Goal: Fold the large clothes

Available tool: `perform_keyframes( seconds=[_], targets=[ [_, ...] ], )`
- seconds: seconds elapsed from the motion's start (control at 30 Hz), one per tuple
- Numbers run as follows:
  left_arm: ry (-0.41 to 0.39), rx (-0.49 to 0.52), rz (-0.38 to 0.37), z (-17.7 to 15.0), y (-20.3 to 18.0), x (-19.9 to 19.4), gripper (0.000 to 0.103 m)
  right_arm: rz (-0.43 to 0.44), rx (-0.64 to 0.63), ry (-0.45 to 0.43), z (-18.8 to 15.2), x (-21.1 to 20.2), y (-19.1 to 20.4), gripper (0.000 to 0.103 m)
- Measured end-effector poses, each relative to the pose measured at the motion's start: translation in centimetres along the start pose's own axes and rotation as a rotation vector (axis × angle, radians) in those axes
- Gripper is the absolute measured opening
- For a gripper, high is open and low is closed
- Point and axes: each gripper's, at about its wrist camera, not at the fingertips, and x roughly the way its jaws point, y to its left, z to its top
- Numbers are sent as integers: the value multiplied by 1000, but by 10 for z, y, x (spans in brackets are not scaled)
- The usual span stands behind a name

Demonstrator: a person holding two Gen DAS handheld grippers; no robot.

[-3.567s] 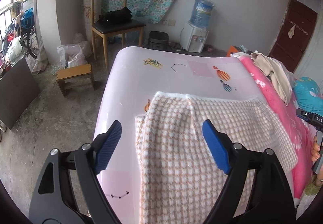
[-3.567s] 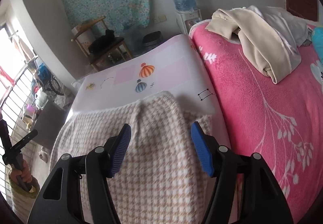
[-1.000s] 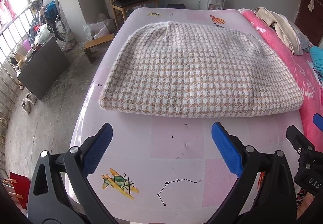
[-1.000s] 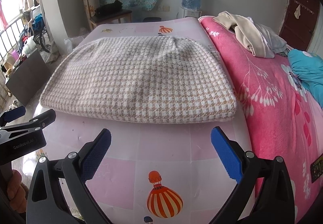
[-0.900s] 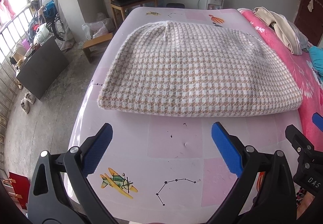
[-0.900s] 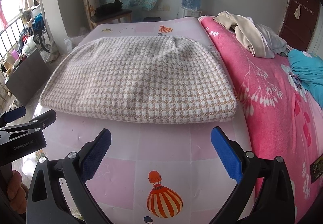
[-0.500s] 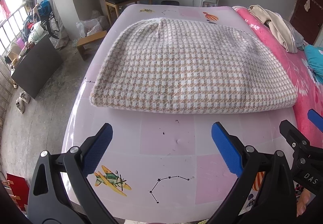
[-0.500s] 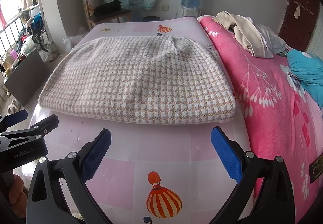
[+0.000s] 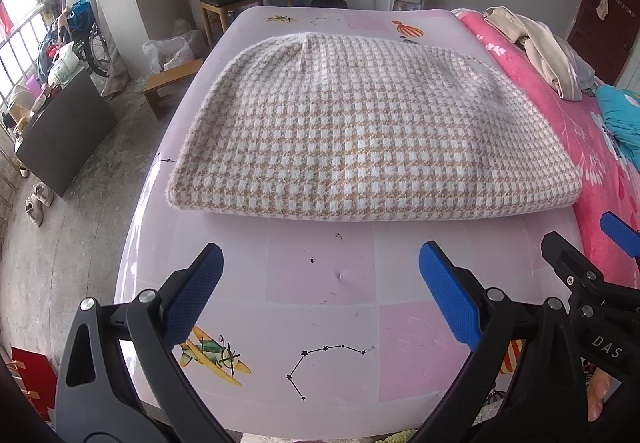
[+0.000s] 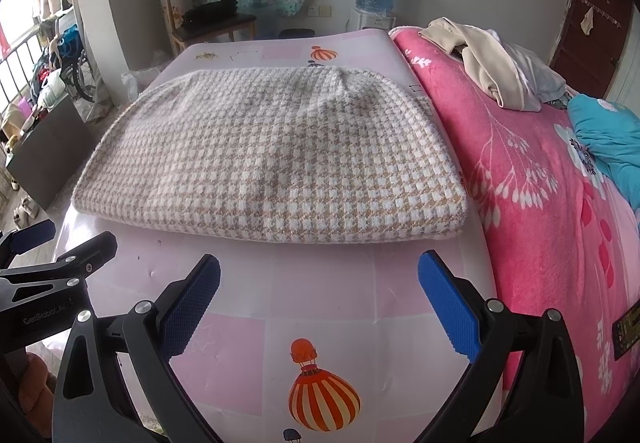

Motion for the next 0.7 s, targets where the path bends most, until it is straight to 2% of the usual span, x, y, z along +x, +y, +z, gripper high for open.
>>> perform_keyframes(
  seconds=[0.7],
  targets=[
    [0,0,-2,0,0,0,95,-4,-3,8,-1,3,-1,97]
  ],
)
